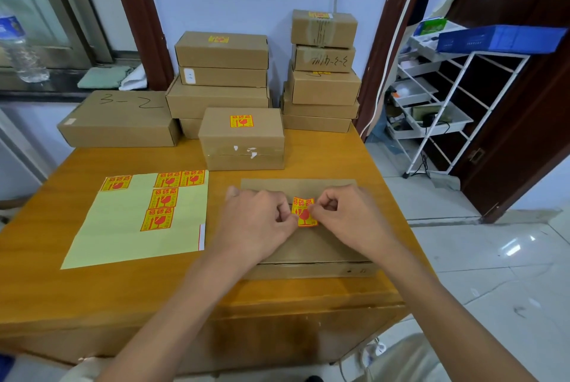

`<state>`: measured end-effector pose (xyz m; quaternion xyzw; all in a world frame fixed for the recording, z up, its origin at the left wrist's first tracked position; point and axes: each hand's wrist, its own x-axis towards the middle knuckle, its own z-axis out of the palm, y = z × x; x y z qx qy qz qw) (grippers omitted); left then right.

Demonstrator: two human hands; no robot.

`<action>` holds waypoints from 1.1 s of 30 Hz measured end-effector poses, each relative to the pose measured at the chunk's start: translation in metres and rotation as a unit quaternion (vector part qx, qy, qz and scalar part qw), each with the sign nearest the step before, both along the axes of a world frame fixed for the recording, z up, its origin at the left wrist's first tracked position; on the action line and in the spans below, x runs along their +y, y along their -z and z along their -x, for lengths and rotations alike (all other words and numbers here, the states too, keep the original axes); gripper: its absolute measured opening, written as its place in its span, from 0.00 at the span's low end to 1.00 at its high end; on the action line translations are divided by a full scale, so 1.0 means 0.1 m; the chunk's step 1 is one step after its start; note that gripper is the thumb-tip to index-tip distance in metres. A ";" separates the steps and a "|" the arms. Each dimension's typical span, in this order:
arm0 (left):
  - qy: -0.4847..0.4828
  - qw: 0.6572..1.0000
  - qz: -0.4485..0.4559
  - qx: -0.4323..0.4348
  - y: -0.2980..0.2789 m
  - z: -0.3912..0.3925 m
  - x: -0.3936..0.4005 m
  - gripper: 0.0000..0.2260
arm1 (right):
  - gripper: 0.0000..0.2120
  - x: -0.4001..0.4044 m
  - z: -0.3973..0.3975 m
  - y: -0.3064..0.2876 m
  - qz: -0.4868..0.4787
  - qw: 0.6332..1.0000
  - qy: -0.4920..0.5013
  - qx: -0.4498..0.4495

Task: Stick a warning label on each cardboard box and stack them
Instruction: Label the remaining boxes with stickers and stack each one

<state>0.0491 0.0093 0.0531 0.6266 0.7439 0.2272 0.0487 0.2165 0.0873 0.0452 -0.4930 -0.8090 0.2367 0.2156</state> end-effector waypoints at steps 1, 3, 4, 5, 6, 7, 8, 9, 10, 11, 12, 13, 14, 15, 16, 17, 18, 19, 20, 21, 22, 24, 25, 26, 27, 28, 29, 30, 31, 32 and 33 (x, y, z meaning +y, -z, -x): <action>-0.005 1.000 0.001 0.006 0.01 -0.01 0.00 0.13 | 0.11 -0.01 0.00 0.00 -0.009 1.000 0.009 -0.013; -0.015 1.000 0.000 0.006 0.04 -0.01 0.00 0.13 | 0.12 -0.03 0.00 -0.01 -0.035 0.998 0.027 -0.046; -0.020 1.000 0.000 0.004 0.05 -0.02 0.00 0.14 | 0.13 -0.04 -0.01 -0.02 -0.048 0.996 0.034 -0.062; -0.024 1.000 -0.001 0.004 0.05 -0.02 0.00 0.14 | 0.13 -0.05 -0.01 -0.02 -0.057 0.995 0.038 -0.076; -0.027 1.000 0.000 0.006 0.05 -0.03 0.00 0.14 | 0.13 -0.05 -0.01 -0.02 -0.060 0.994 0.040 -0.083; -0.030 1.000 0.001 0.010 0.05 -0.04 0.00 0.14 | 0.13 -0.06 -0.01 -0.02 -0.060 0.994 0.041 -0.085; -0.032 0.999 0.000 0.013 0.04 -0.04 0.00 0.14 | 0.13 -0.06 0.00 -0.03 -0.061 0.994 0.043 -0.086; -0.035 0.999 0.000 0.017 0.04 -0.05 0.00 0.14 | 0.13 -0.06 0.00 -0.03 -0.062 0.993 0.044 -0.088; -0.038 0.999 0.001 0.019 0.04 -0.05 0.00 0.14 | 0.13 -0.06 0.01 -0.03 -0.062 0.993 0.044 -0.092; -0.040 0.999 0.002 0.019 0.05 -0.05 -0.01 0.14 | 0.13 -0.06 0.01 -0.03 -0.061 0.993 0.043 -0.094; -0.040 0.999 0.001 0.018 0.06 -0.06 -0.01 0.14 | 0.13 -0.07 0.01 -0.03 -0.062 0.993 0.041 -0.095; -0.040 0.999 -0.001 0.017 0.07 -0.05 -0.02 0.14 | 0.13 -0.07 0.01 -0.03 -0.063 0.993 0.039 -0.094; -0.040 0.999 -0.002 0.013 0.07 -0.05 -0.01 0.14 | 0.13 -0.07 0.00 -0.02 -0.065 0.993 0.037 -0.092; -0.040 0.999 -0.002 0.009 0.08 -0.05 -0.01 0.14 | 0.13 -0.07 0.00 -0.02 -0.067 0.993 0.036 -0.091; -0.040 0.999 -0.002 0.006 0.09 -0.04 -0.01 0.14 | 0.13 -0.07 -0.01 -0.02 -0.070 0.993 0.034 -0.091; -0.041 0.999 -0.005 0.006 0.09 -0.03 -0.01 0.14 | 0.13 -0.07 -0.01 -0.03 -0.075 0.992 0.032 -0.092; -0.042 0.999 -0.009 0.006 0.10 -0.03 -0.01 0.14 | 0.13 -0.07 -0.01 -0.02 -0.080 0.992 0.030 -0.094; -0.042 0.999 -0.016 0.003 0.11 -0.03 -0.01 0.14 | 0.13 -0.08 -0.01 -0.02 -0.085 0.992 0.027 -0.094; -0.040 0.999 -0.023 -0.004 0.11 -0.02 -0.02 0.15 | 0.13 -0.08 -0.02 -0.01 -0.087 0.992 0.023 -0.089; -0.034 0.999 -0.026 -0.015 0.10 -0.01 -0.02 0.15 | 0.14 -0.09 -0.03 0.00 -0.091 0.992 0.019 -0.080; -0.023 0.999 -0.027 -0.027 0.10 0.02 -0.03 0.15 | 0.15 -0.10 -0.05 0.00 -0.096 0.993 0.013 -0.069; 0.012 0.999 -0.033 -0.041 0.08 0.11 -0.04 0.12 | 0.12 -0.13 -0.11 0.00 -0.107 0.993 -0.014 -0.049; 0.029 0.998 -0.041 -0.042 0.07 0.16 -0.04 0.11 | 0.10 -0.15 -0.14 0.00 -0.108 0.992 -0.032 -0.050; 0.044 0.997 -0.048 -0.044 0.07 0.20 -0.04 0.11 | 0.10 -0.16 -0.17 0.00 -0.107 0.991 -0.050 -0.058; 0.055 0.996 -0.051 -0.047 0.07 0.24 -0.03 0.11 | 0.12 -0.17 -0.19 0.00 -0.108 0.990 -0.067 -0.069; 0.062 0.996 -0.049 -0.049 0.07 0.26 -0.03 0.12 | 0.14 -0.16 -0.21 0.02 -0.110 0.988 -0.081 -0.076; 0.068 0.996 -0.044 -0.049 0.07 0.27 -0.02 0.12 | 0.15 -0.16 -0.23 0.03 -0.112 0.987 -0.088 -0.077; 0.071 0.996 -0.037 -0.048 0.08 0.27 -0.01 0.12 | 0.15 -0.14 -0.24 0.04 -0.111 0.987 -0.090 -0.074; 0.074 0.996 -0.031 -0.048 0.10 0.27 -0.01 0.12 | 0.15 -0.13 -0.24 0.04 -0.109 0.987 -0.092 -0.072; 0.075 0.996 -0.025 -0.049 0.11 0.26 -0.01 0.12 | 0.14 -0.12 -0.24 0.04 -0.106 0.987 -0.094 -0.071; 0.076 0.996 -0.020 -0.051 0.13 0.26 -0.01 0.13 | 0.13 -0.12 -0.24 0.04 -0.107 0.987 -0.097 -0.073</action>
